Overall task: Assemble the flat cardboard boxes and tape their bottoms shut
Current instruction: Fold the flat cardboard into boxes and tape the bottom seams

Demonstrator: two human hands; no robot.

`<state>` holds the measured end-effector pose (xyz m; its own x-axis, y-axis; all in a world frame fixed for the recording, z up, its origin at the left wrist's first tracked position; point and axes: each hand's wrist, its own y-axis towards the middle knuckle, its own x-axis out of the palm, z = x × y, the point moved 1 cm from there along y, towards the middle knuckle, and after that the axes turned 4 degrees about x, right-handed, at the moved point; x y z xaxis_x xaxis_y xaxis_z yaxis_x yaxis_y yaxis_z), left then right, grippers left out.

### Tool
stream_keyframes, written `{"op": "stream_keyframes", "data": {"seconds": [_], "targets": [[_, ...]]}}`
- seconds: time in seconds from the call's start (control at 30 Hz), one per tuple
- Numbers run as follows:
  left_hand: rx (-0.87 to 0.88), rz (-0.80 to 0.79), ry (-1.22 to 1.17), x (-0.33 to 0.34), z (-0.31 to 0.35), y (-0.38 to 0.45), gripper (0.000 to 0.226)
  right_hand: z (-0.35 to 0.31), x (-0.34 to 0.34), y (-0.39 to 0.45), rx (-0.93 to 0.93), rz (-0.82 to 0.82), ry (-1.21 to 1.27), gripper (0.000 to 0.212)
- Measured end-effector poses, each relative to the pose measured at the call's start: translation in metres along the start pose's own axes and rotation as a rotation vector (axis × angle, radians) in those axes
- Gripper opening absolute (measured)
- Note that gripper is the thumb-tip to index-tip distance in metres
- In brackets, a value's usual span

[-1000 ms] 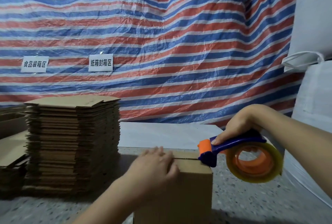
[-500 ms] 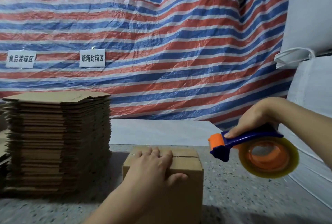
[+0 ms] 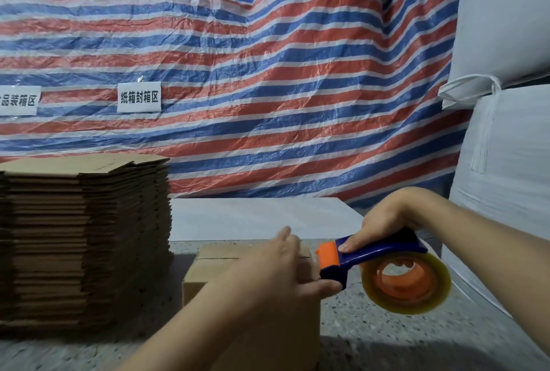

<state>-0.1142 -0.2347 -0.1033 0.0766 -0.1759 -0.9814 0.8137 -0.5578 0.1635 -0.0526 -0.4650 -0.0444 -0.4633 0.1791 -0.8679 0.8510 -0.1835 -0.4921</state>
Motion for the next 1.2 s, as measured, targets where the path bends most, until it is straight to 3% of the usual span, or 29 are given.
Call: {"op": "stream_keyframes", "data": {"seconds": [0.13, 0.3, 0.5, 0.67, 0.8, 0.9, 1.07, 1.2], "targets": [[0.076, -0.006, 0.211, 0.022, 0.001, 0.009, 0.074, 0.008, 0.001, -0.001, -0.003, 0.011, 0.008, 0.083], [0.098, 0.021, 0.239, 0.025, -0.003, 0.013, 0.073, 0.030, -0.006, -0.019, -0.001, -0.011, 0.062, 0.073], [0.110, 0.028, 0.245, 0.023, -0.002, 0.011, 0.074, -0.009, 0.007, -0.017, 0.058, 0.056, -0.197, 0.079], [0.129, 0.044, 0.240, 0.024, -0.004, 0.010, 0.072, -0.016, 0.052, 0.000, 0.181, 0.147, -0.593, 0.060], [0.129, 0.052, 0.224, 0.025, -0.005, 0.011, 0.069, 0.025, 0.091, 0.029, 0.136, 0.472, -0.400, 0.073], [0.132, 0.056, 0.209, 0.026, -0.006, 0.011, 0.069, 0.044, 0.121, 0.045, 0.135, 0.625, -0.226, 0.075], [0.140, 0.083, 0.198, 0.028, -0.007, 0.012, 0.070, 0.057, 0.157, 0.051, 0.173, 0.725, -0.156, 0.080], [0.128, 0.062, 0.202, 0.025, -0.005, 0.011, 0.075, 0.037, 0.146, 0.027, 0.190, 0.793, -0.146, 0.081]]}}
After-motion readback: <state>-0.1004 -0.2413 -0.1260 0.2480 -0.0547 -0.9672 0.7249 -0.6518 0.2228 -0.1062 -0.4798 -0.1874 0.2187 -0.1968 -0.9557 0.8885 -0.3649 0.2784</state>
